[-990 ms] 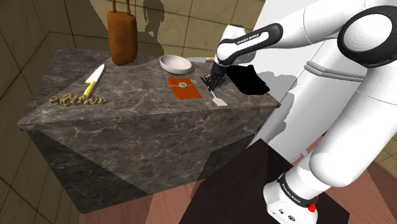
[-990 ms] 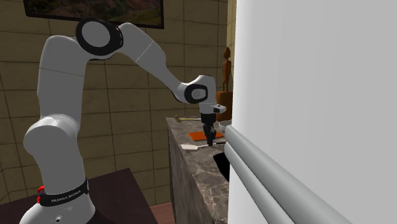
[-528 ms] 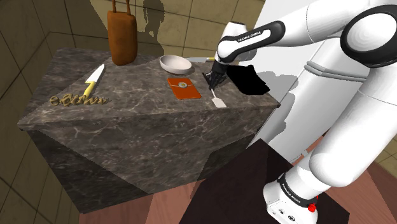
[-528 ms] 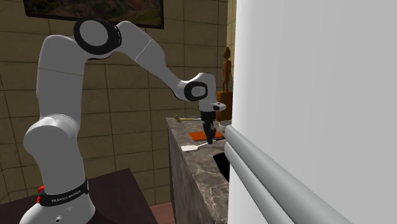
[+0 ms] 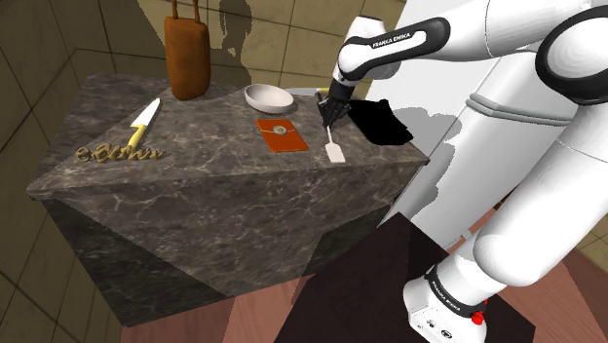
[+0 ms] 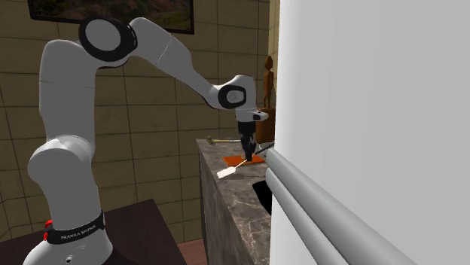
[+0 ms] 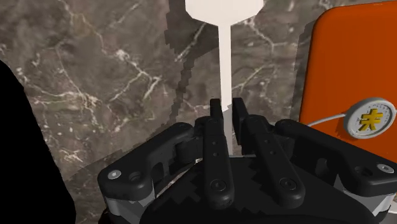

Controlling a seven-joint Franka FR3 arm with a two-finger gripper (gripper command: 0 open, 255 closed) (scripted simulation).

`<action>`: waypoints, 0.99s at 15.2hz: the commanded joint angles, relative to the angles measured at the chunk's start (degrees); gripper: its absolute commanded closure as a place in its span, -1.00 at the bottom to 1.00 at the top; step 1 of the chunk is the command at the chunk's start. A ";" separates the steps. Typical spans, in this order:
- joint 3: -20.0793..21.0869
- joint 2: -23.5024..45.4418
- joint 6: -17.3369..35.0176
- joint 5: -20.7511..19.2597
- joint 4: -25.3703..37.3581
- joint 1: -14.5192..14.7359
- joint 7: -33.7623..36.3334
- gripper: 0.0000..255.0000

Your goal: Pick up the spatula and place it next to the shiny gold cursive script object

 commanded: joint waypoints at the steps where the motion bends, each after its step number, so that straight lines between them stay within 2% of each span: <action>1: -0.01 -0.68 -1.45 0.00 0.73 -0.01 -0.04 1.00; 9: -0.01 -2.81 -7.10 -0.02 4.26 0.01 -0.08 1.00; 15: 3.42 -1.36 -7.73 -1.00 6.18 4.40 8.16 1.00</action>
